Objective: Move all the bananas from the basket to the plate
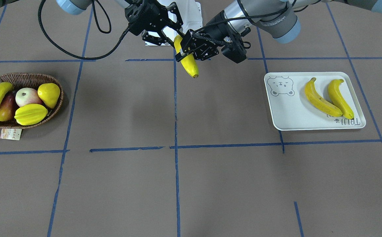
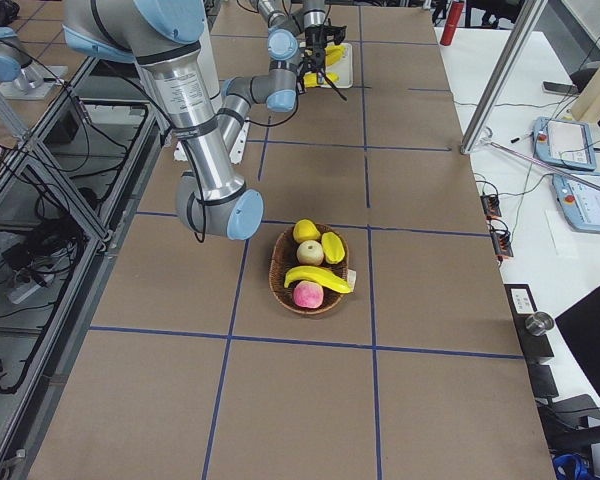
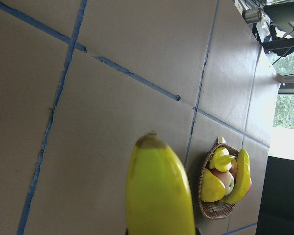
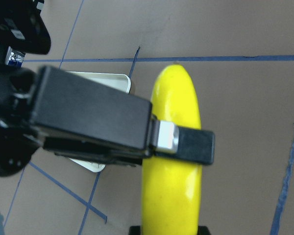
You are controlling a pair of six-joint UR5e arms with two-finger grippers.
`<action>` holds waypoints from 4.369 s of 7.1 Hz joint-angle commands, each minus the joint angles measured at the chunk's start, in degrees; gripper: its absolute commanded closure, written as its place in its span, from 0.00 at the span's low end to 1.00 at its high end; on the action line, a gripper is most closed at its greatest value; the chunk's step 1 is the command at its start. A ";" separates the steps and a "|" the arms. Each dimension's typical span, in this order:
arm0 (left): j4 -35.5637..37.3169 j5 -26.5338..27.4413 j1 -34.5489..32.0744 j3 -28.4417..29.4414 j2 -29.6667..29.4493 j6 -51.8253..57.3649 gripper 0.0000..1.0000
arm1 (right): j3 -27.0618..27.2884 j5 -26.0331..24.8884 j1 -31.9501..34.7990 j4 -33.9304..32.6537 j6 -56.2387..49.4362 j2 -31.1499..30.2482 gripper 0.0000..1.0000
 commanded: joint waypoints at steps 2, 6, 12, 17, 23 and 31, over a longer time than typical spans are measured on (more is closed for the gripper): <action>0.04 0.12 -0.19 0.05 0.68 0.81 1.00 | 1.53 -0.22 -0.12 -0.87 -0.01 -0.19 0.00; 18.62 -4.70 -10.96 -1.00 10.66 19.21 1.00 | 4.17 0.22 1.81 -1.93 1.22 -3.44 0.00; 25.27 0.01 -13.03 0.22 26.68 29.55 1.00 | 4.52 -0.30 2.70 -2.02 4.47 -4.33 0.00; 24.30 8.21 -12.32 3.05 27.14 29.29 0.00 | 4.87 -0.39 3.66 -2.02 6.76 -4.41 0.00; 25.71 -2.52 -13.20 -7.86 16.87 16.23 0.00 | 14.63 -0.39 16.82 -9.32 -1.28 -34.78 0.00; 25.09 -1.99 -9.34 -9.70 13.52 8.82 0.00 | 4.71 -11.19 20.54 -25.66 -14.16 -39.31 0.00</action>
